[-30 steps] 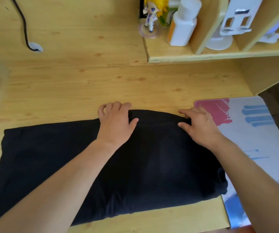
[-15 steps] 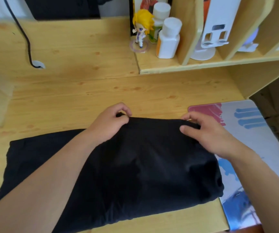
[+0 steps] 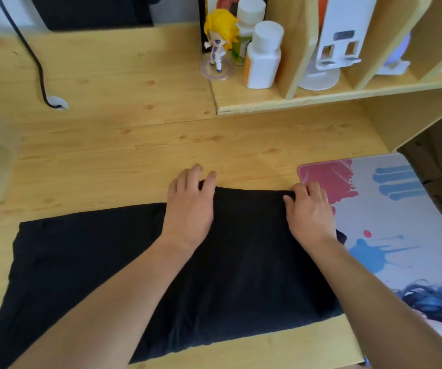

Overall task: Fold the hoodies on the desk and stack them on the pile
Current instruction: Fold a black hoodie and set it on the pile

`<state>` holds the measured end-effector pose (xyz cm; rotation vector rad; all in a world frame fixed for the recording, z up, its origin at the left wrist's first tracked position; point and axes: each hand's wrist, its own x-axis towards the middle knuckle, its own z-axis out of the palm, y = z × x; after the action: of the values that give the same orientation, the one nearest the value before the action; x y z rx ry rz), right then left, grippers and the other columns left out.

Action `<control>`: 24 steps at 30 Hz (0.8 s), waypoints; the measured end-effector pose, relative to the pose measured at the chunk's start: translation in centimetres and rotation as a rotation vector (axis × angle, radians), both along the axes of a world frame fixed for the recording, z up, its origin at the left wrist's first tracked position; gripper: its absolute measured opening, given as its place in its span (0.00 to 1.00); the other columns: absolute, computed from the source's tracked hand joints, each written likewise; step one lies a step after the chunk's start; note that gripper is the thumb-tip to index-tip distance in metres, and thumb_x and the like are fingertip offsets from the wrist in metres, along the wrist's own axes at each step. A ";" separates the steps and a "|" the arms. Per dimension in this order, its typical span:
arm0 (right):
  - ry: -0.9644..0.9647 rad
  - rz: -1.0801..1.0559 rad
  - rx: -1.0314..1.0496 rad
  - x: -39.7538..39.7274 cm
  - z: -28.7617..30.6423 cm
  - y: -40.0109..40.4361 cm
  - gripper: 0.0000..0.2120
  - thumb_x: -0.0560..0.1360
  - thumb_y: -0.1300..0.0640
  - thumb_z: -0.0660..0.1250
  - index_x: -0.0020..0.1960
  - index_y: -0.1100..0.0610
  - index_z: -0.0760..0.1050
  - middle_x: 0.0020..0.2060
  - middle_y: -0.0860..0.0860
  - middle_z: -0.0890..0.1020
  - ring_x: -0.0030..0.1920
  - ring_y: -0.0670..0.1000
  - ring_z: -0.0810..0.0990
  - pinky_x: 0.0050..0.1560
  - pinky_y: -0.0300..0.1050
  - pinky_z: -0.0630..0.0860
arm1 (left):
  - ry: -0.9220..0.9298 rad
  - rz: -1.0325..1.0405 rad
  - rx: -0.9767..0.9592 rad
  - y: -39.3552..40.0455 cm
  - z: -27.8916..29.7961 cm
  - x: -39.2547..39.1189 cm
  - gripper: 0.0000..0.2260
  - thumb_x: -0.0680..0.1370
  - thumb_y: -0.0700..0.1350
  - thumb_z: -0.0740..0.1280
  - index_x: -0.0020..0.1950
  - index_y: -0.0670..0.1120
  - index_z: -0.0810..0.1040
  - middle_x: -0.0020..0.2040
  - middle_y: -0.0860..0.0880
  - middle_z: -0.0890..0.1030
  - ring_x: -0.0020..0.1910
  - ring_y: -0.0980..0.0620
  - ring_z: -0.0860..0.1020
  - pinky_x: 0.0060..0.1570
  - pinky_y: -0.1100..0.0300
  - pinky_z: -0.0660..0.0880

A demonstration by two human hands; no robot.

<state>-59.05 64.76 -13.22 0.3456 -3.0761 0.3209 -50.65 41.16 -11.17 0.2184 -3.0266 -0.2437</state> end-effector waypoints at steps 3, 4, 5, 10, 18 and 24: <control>0.175 -0.041 0.042 1.1 1.2 -0.5 0.14 0.79 0.58 0.66 0.63 0.63 0.74 0.55 0.62 0.76 0.53 0.64 0.73 0.52 0.61 0.73 | 0.000 -0.189 0.007 2.9 -0.3 1.9 0.21 0.85 0.52 0.58 0.78 0.50 0.67 0.79 0.43 0.63 0.80 0.39 0.58 0.78 0.40 0.56; 0.222 -0.003 0.020 2.1 1.8 -1.0 0.16 0.80 0.58 0.65 0.66 0.62 0.73 0.59 0.62 0.75 0.58 0.64 0.73 0.58 0.62 0.72 | -0.089 -0.182 0.012 3.5 -0.9 2.3 0.24 0.85 0.57 0.53 0.80 0.54 0.63 0.82 0.44 0.59 0.82 0.40 0.52 0.79 0.39 0.51; 0.226 0.076 -0.001 3.5 2.3 -1.7 0.18 0.81 0.57 0.63 0.69 0.61 0.72 0.64 0.61 0.74 0.64 0.64 0.71 0.66 0.62 0.68 | -0.173 -0.144 0.011 3.9 -1.6 2.5 0.25 0.85 0.60 0.48 0.82 0.57 0.57 0.83 0.45 0.55 0.83 0.42 0.46 0.80 0.38 0.48; -0.136 0.313 0.204 6.9 1.0 -1.2 0.31 0.83 0.35 0.43 0.82 0.48 0.53 0.82 0.54 0.53 0.81 0.60 0.46 0.79 0.64 0.49 | -0.227 -0.083 -0.008 3.5 -3.7 2.7 0.27 0.84 0.63 0.41 0.83 0.60 0.46 0.84 0.47 0.48 0.83 0.45 0.40 0.80 0.38 0.45; -0.128 0.092 -0.029 2.6 0.4 4.2 0.28 0.84 0.42 0.52 0.81 0.51 0.55 0.80 0.54 0.58 0.80 0.58 0.53 0.79 0.57 0.53 | -0.213 -0.024 -0.002 5.5 -0.8 3.9 0.27 0.85 0.60 0.48 0.83 0.57 0.51 0.84 0.43 0.48 0.83 0.40 0.42 0.79 0.35 0.46; -0.291 -0.454 -0.526 3.6 1.6 9.0 0.17 0.77 0.52 0.65 0.64 0.55 0.78 0.59 0.55 0.80 0.53 0.56 0.81 0.60 0.51 0.75 | -0.262 -0.058 0.082 8.9 -1.8 9.7 0.29 0.83 0.64 0.48 0.83 0.60 0.45 0.84 0.45 0.51 0.82 0.39 0.48 0.78 0.33 0.52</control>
<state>-55.45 73.80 -11.58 -0.4438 -3.0353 1.1954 -40.98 50.08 -12.93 0.1814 -3.2898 -0.3717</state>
